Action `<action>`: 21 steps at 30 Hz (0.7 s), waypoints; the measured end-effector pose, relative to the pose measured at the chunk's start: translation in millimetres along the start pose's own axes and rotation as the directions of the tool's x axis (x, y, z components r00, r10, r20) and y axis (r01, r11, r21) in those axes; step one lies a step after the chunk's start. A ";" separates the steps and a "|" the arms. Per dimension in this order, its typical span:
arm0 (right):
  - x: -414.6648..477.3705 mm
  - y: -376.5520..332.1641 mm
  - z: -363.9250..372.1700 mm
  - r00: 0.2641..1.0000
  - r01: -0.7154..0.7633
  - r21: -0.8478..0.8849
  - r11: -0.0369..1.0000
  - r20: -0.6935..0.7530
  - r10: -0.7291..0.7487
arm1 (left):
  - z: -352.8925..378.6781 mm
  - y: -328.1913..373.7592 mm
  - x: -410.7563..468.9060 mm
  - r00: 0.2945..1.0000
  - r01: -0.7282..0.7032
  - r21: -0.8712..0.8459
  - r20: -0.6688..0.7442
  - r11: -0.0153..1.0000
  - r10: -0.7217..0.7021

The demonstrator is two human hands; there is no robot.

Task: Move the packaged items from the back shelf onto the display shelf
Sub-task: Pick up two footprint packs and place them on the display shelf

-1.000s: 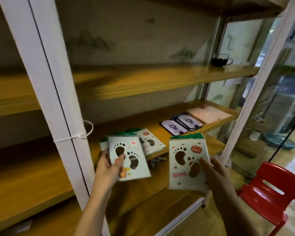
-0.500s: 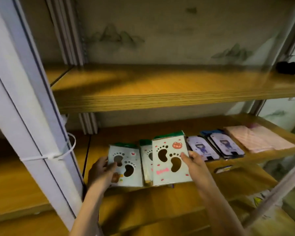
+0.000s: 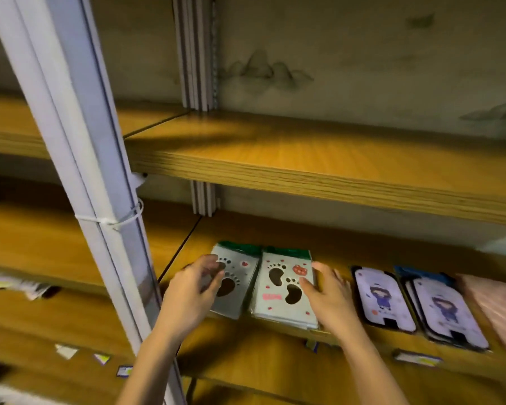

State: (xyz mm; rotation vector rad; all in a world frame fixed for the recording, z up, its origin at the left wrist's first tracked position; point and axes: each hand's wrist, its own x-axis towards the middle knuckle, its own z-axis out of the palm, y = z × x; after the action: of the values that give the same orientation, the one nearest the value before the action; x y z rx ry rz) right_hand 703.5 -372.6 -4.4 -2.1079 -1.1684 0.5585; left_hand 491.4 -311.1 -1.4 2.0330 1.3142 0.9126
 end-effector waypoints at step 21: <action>-96.6 -131.2 99.7 0.403 0.823 0.107 0.558 0.581 -0.707 | -121.9 -64.1 -166.9 0.822 0.421 0.236 -0.508 0.876 -0.258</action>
State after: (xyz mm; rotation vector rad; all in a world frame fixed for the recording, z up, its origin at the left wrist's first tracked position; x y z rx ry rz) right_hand 514.9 -371.0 25.5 -1.2402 -2.4550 0.6285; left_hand 312.1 -431.4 -14.5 1.7646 2.1587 1.0963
